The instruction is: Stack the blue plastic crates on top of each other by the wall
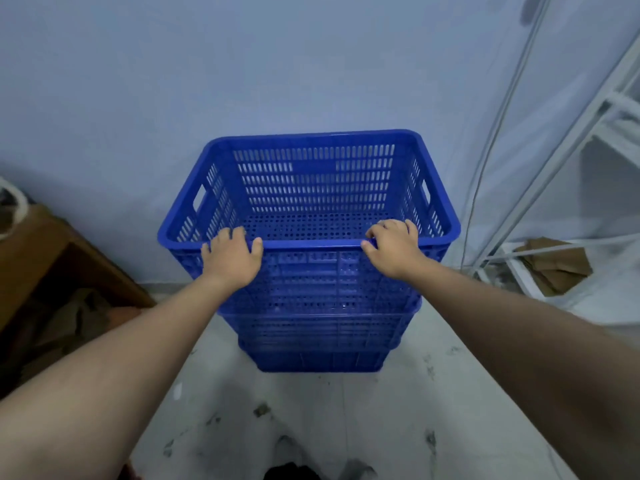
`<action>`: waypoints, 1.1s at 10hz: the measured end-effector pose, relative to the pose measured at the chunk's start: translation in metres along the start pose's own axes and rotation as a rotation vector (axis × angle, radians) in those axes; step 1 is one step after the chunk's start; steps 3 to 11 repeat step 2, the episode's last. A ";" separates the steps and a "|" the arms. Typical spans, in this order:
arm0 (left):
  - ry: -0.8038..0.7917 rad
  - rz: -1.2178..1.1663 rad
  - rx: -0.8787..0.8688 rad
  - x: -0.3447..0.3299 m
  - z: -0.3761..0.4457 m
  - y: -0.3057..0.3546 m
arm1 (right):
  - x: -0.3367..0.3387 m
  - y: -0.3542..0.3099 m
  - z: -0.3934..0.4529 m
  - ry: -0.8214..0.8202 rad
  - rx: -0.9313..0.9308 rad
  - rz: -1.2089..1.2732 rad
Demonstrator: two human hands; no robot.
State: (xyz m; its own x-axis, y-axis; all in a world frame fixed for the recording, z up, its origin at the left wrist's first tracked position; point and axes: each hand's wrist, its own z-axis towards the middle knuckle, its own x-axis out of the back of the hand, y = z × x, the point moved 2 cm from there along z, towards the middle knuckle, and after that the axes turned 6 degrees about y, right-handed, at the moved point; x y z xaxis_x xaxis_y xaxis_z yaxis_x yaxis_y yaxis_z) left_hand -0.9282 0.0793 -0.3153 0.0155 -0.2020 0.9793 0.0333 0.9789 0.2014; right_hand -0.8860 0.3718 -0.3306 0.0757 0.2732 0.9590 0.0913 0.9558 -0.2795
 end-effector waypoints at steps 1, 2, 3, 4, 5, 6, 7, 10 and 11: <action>0.006 -0.120 -0.020 0.013 -0.030 -0.004 | 0.017 -0.005 -0.028 0.077 0.036 0.061; 0.020 -0.262 -0.002 0.026 -0.054 -0.011 | 0.029 -0.012 -0.056 0.090 0.031 0.204; 0.020 -0.262 -0.002 0.026 -0.054 -0.011 | 0.029 -0.012 -0.056 0.090 0.031 0.204; 0.020 -0.262 -0.002 0.026 -0.054 -0.011 | 0.029 -0.012 -0.056 0.090 0.031 0.204; 0.020 -0.262 -0.002 0.026 -0.054 -0.011 | 0.029 -0.012 -0.056 0.090 0.031 0.204; 0.020 -0.262 -0.002 0.026 -0.054 -0.011 | 0.029 -0.012 -0.056 0.090 0.031 0.204; 0.020 -0.262 -0.002 0.026 -0.054 -0.011 | 0.029 -0.012 -0.056 0.090 0.031 0.204; 0.020 -0.262 -0.002 0.026 -0.054 -0.011 | 0.029 -0.012 -0.056 0.090 0.031 0.204; 0.020 -0.262 -0.002 0.026 -0.054 -0.011 | 0.029 -0.012 -0.056 0.090 0.031 0.204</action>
